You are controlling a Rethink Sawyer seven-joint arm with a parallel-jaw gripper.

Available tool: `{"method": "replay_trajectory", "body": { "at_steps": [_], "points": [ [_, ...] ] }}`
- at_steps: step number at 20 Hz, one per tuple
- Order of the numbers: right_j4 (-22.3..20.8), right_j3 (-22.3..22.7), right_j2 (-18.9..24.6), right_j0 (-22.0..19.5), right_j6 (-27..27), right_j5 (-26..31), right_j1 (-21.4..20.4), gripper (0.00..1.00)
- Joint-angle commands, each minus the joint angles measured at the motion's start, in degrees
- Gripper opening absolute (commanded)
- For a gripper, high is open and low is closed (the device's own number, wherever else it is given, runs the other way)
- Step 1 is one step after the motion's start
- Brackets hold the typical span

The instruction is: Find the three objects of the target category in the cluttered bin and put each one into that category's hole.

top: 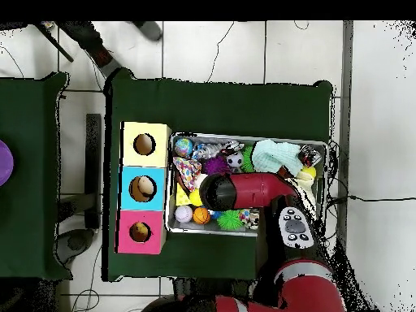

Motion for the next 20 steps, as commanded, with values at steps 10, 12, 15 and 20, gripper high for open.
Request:
{"method": "replay_trajectory", "body": {
  "at_steps": [10,12,15,20],
  "points": [
    [0.4,5.6,2.4,-0.2,7.1,-3.2,2.1,1.00],
    [0.3,5.8,2.4,-0.1,7.2,-3.4,2.3,1.00],
    [0.1,5.9,2.3,0.2,7.2,-3.6,2.8,1.00],
    [0.1,6.1,2.3,0.4,7.4,-4.7,3.5,1.00]
  ]
}}
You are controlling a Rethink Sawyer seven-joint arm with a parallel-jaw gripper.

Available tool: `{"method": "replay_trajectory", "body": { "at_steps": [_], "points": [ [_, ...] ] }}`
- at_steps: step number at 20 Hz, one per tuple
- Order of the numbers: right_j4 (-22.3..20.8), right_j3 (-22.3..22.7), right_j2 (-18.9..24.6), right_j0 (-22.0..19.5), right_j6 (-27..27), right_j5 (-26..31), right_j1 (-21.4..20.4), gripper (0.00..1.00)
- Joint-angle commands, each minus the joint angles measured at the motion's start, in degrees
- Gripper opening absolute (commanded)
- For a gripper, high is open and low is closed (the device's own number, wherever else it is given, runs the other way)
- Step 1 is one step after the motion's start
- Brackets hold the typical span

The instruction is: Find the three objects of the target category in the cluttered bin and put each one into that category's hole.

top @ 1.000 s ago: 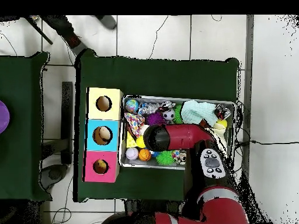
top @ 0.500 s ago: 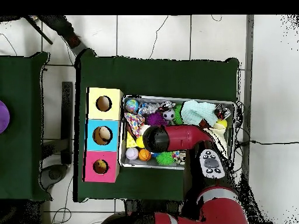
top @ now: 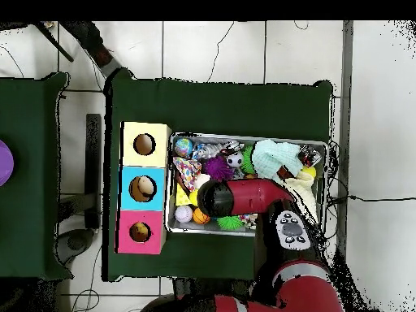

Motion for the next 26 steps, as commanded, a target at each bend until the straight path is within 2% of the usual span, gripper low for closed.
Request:
{"method": "replay_trajectory", "body": {
  "at_steps": [1,26],
  "points": [
    [0.1,3.6,2.2,0.5,7.6,-3.8,3.4,1.00],
    [2.5,3.3,1.6,3.3,9.8,-4.4,4.3,1.00]
  ]
}}
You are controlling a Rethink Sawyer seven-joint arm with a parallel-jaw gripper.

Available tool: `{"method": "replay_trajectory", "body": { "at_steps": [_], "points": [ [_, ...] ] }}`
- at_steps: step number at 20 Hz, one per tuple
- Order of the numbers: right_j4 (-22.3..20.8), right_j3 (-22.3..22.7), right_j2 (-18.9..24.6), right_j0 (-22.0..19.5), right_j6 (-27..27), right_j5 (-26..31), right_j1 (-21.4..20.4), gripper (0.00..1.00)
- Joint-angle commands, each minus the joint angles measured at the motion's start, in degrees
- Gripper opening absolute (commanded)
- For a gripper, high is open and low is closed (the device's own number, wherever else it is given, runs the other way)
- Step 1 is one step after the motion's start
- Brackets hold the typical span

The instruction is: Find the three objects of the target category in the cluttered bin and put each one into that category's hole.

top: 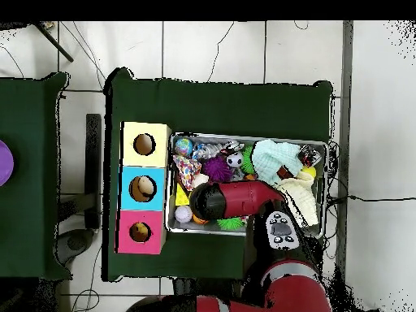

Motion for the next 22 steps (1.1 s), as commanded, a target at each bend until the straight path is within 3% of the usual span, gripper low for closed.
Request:
{"method": "replay_trajectory", "body": {
  "at_steps": [1,11,22],
  "points": [
    [2.6,2.5,2.8,1.0,9.9,-2.6,4.3,1.00],
    [3.5,2.7,2.8,1.7,10.4,-2.3,3.8,1.00],
    [5.4,5.3,4.0,0.9,8.9,0.9,-0.5,1.00]
  ]
}}
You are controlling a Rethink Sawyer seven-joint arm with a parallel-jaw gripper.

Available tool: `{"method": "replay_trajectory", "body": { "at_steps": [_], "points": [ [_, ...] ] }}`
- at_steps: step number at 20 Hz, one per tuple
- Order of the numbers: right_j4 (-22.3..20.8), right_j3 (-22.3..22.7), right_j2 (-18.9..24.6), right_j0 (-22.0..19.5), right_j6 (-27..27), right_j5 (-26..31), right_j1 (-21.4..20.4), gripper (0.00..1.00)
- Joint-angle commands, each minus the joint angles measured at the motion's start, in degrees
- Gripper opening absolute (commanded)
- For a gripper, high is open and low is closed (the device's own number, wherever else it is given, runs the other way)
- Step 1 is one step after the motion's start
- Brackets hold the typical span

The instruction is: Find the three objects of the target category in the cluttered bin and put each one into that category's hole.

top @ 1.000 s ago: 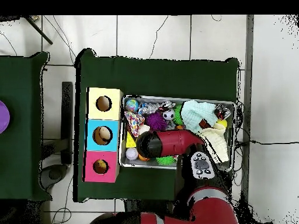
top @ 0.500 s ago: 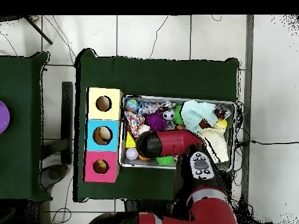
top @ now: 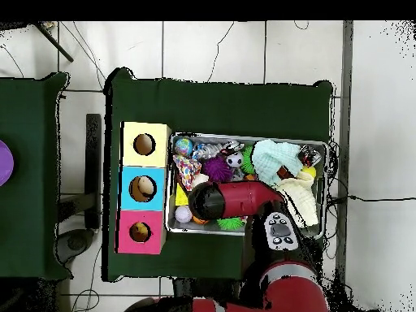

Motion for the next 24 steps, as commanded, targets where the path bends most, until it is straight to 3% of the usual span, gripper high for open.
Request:
{"method": "replay_trajectory", "body": {
  "at_steps": [1,10,24],
  "points": [
    [3.7,4.8,4.1,0.6,8.9,0.9,-0.1,1.00],
    [4.5,4.5,3.8,0.9,8.3,1.0,0.0,1.00],
    [3.0,0.3,1.1,2.5,9.4,-4.3,6.8,1.00]
  ]
}}
